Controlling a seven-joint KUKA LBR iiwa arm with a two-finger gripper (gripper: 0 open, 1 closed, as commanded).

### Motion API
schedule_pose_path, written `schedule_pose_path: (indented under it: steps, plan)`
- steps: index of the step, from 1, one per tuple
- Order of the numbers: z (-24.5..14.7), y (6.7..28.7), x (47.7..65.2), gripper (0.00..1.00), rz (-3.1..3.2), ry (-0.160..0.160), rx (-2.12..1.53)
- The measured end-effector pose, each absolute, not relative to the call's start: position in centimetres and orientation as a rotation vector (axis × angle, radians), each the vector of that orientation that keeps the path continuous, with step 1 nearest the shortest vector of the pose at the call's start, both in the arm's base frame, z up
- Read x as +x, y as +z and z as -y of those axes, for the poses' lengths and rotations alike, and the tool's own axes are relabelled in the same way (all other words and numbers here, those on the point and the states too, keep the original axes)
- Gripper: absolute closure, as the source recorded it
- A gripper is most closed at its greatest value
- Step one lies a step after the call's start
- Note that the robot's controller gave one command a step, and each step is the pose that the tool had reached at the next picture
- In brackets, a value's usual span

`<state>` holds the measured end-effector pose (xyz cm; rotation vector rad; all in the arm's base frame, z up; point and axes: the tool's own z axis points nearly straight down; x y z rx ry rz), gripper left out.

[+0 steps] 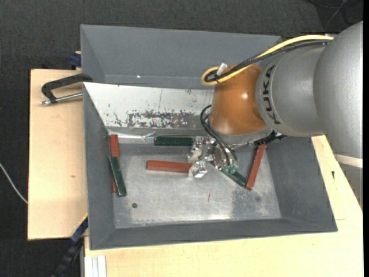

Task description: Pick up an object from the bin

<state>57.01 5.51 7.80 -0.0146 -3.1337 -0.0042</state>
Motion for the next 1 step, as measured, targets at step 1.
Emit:
schedule_pose_path:
  steps: [1]
  plan:
    - [-6.86,26.49,57.18,1.00,3.156,-0.003,0.077]
